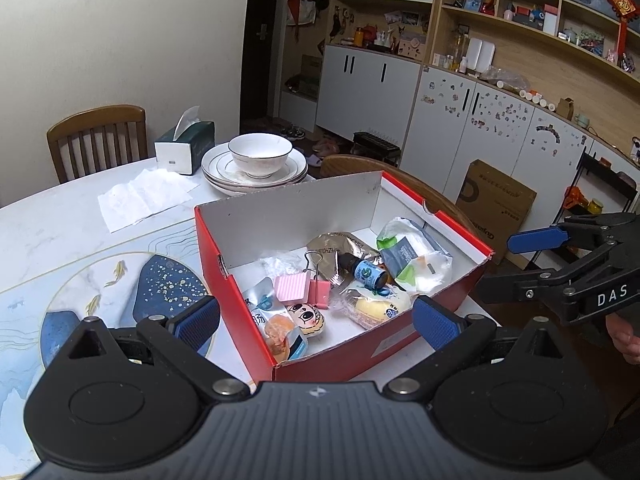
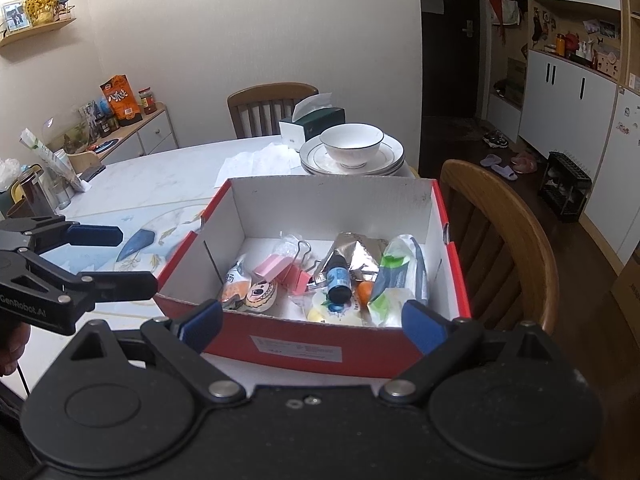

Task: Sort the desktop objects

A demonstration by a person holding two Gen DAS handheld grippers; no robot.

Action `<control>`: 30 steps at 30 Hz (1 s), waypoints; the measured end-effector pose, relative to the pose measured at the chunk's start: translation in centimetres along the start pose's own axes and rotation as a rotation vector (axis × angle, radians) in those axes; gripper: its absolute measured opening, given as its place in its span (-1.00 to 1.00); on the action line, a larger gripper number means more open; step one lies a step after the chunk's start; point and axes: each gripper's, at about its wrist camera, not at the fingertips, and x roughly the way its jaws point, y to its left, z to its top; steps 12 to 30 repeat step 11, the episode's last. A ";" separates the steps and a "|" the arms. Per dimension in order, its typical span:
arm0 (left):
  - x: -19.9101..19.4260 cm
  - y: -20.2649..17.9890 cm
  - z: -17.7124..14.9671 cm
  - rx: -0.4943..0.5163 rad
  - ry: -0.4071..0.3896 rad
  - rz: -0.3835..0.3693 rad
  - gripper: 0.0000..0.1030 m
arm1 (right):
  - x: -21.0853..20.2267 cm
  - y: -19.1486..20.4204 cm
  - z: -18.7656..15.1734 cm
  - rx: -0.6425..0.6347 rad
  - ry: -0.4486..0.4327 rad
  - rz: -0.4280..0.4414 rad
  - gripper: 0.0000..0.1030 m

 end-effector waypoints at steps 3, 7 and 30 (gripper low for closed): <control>0.0 0.1 -0.1 0.005 0.001 0.001 1.00 | 0.0 0.1 0.0 0.001 0.002 -0.001 0.87; -0.3 0.4 -0.2 0.009 -0.001 0.006 1.00 | 0.2 0.4 0.1 0.002 0.005 -0.006 0.87; -0.7 1.3 -0.4 0.007 -0.007 0.007 1.00 | 0.7 1.1 0.3 0.005 0.010 -0.015 0.87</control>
